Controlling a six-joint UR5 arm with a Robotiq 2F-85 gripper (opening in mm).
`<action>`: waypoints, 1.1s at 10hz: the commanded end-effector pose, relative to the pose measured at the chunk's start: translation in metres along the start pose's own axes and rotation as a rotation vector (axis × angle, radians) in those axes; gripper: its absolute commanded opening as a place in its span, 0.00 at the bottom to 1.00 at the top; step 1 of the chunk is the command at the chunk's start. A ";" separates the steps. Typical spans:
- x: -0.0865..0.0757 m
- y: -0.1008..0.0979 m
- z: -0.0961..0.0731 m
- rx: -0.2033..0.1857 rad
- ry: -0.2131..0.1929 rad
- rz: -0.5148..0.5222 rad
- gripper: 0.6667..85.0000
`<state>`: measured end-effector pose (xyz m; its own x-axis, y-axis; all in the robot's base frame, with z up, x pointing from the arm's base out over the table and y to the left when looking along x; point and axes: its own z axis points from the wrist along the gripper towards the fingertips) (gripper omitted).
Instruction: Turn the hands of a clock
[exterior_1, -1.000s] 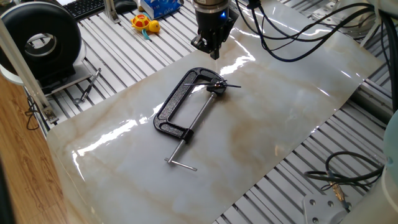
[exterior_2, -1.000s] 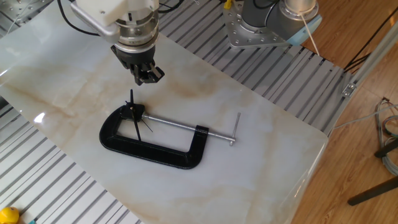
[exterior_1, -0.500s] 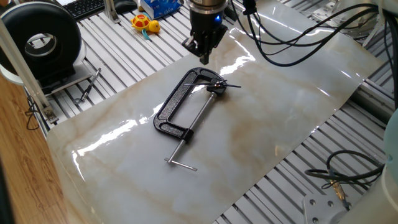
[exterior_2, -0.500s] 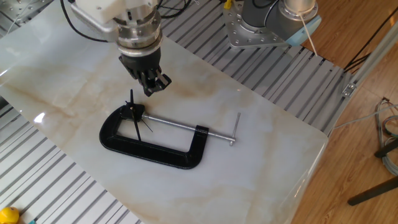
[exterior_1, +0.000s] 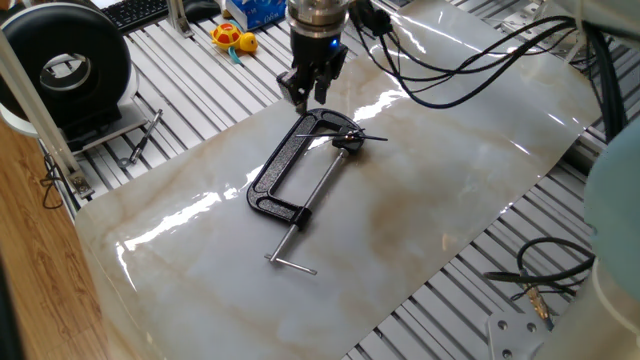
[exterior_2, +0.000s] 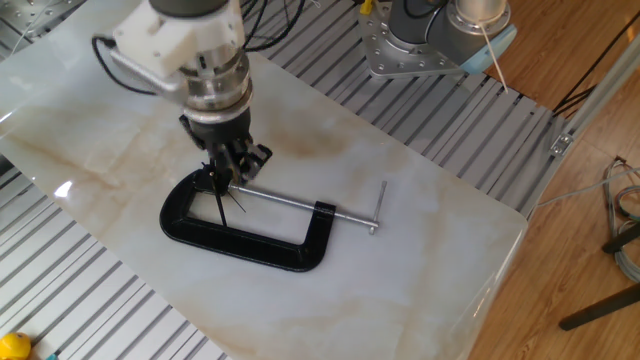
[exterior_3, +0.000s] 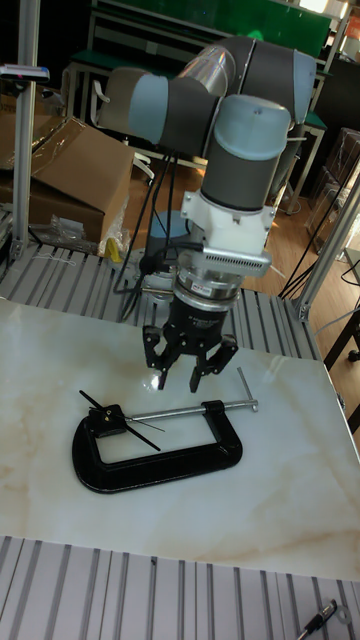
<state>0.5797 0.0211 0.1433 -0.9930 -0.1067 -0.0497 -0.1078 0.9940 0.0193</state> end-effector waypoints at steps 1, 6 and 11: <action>-0.009 -0.010 0.009 0.033 -0.014 -0.042 0.49; -0.033 -0.042 0.073 0.072 -0.045 -0.079 0.49; -0.029 -0.047 0.095 0.078 -0.031 -0.093 0.50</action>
<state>0.6172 -0.0128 0.0670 -0.9757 -0.2049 -0.0778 -0.2003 0.9777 -0.0626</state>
